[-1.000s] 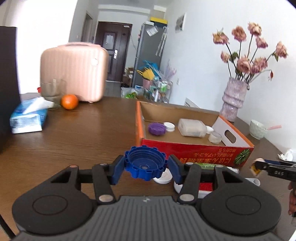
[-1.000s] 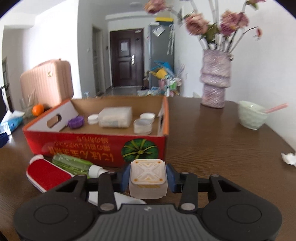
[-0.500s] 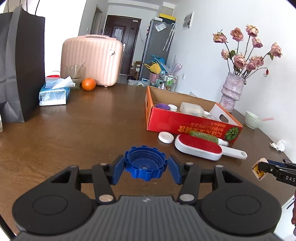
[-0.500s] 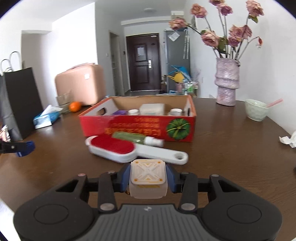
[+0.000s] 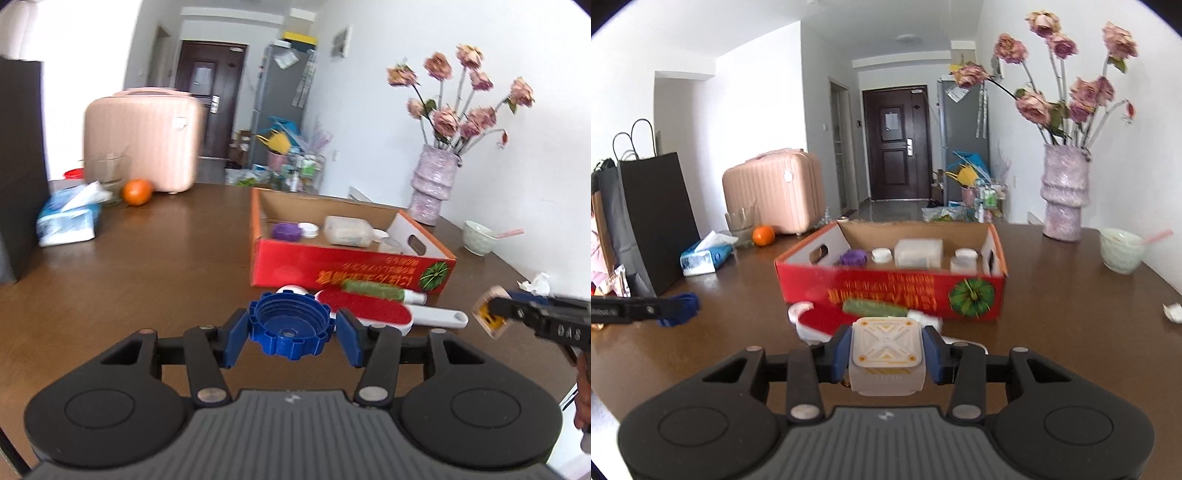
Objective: Organize rigid objects
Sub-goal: 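Carry the blue cap and beige block into the box and open both tools, then withdraw both tools from the box toward the lint brush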
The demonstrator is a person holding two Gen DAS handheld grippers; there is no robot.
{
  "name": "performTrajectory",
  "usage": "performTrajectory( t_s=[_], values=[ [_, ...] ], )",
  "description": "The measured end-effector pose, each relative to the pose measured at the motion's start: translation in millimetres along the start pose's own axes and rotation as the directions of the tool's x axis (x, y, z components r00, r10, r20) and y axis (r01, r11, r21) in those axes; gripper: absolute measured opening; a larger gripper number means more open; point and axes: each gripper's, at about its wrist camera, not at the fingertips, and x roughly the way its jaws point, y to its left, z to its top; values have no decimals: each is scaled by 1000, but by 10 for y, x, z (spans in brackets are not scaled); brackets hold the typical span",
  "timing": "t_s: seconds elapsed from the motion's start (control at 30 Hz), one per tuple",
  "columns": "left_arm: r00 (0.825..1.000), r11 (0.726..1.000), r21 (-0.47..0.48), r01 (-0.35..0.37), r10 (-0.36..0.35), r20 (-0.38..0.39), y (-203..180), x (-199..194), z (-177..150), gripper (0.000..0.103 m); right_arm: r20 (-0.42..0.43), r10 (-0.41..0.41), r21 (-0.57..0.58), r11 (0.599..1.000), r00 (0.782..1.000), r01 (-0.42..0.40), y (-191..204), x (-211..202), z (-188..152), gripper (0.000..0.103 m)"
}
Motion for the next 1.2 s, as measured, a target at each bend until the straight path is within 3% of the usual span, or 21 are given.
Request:
performTrajectory(
  t_s=[0.17, 0.27, 0.37, 0.53, 0.63, 0.73, 0.8, 0.93, 1.13, 1.2],
  values=[
    [997, 997, 17, 78, -78, 6, -35, 555, 532, 53, 12, 63, 1, 998, 998, -63, -109, 497, 528, 40],
    [992, 993, 3, 116, -116, -53, 31, 1048, 832, 53, -21, 84, -5, 996, 996, -84, -173, 973, 862, 40],
    [987, 995, -12, 101, -101, -125, 104, 1564, 1018, 53, -104, 106, 22, 994, 989, -104, -245, 1560, 1104, 40],
    [978, 997, 49, 64, -53, -202, 142, 2272, 1129, 53, -219, 113, 69, 993, 969, -100, -241, 2520, 1336, 40],
    [972, 995, 74, 59, -41, -233, 173, 2484, 1124, 53, -291, 108, 58, 994, 951, -95, -139, 2956, 1350, 41],
    [977, 996, 73, 44, -28, -213, 235, 2543, 1129, 53, -338, 63, 51, 997, 939, -49, -54, 3265, 1307, 41],
    [977, 996, 67, 50, -35, -210, 268, 2543, 1142, 54, -361, 56, 45, 998, 931, -43, 13, 3380, 1280, 40],
    [980, 996, 63, 60, -47, -194, 330, 2450, 1179, 54, -329, 57, 25, 998, 943, -52, 78, 3315, 1354, 40],
    [988, 996, 77, 35, -24, -149, 335, 2070, 1253, 61, -275, 19, -30, 999, 961, -28, 45, 2852, 1558, 43],
    [990, 996, 79, 39, -28, -136, 339, 1879, 1261, 64, -254, 5, -40, 999, 967, -16, -39, 2624, 1599, 50]
  ],
)
